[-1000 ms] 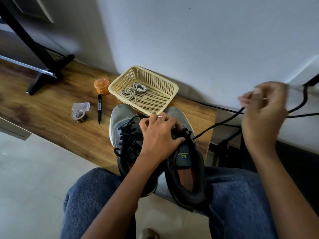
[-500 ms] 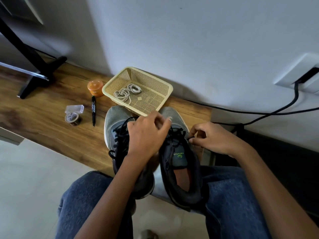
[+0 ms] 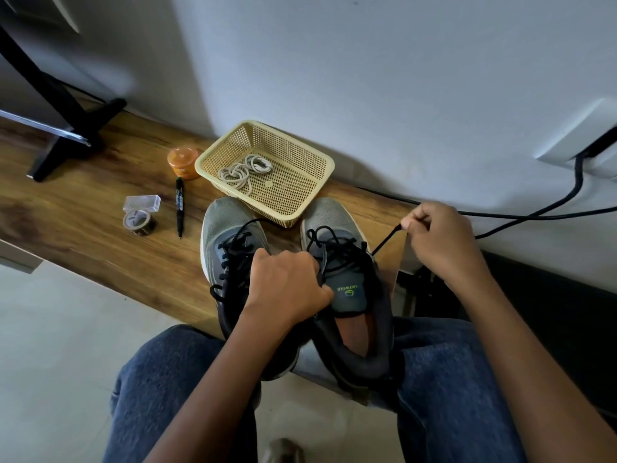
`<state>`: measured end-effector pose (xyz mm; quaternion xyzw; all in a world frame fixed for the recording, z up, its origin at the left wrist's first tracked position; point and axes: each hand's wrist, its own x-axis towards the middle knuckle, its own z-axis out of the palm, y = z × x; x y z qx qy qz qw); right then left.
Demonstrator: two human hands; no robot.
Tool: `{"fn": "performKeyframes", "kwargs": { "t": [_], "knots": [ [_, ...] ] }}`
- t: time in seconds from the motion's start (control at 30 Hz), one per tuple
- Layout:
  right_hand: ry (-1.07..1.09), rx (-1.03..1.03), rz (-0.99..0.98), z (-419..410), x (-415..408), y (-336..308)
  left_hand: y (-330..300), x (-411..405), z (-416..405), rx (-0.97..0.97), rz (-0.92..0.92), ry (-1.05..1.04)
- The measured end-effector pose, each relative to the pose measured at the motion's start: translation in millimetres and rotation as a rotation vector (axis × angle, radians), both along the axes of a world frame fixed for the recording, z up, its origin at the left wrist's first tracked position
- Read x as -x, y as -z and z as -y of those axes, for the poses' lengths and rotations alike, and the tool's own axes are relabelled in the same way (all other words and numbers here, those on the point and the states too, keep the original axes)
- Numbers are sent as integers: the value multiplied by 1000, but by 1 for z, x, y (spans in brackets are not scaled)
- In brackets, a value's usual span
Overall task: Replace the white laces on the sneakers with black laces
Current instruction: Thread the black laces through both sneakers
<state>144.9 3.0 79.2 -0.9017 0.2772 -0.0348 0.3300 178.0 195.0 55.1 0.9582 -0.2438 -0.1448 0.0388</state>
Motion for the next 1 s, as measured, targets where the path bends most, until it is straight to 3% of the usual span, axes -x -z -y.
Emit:
{"fn": "performKeyframes", "kwargs": {
  "t": [0.73,1.0],
  "knots": [
    [261,85,515,6,0,4,3,-1,-1,22,-13,-31],
    [261,108,599,6,0,4,1,0,-1,16,-23,-43]
  ]
}}
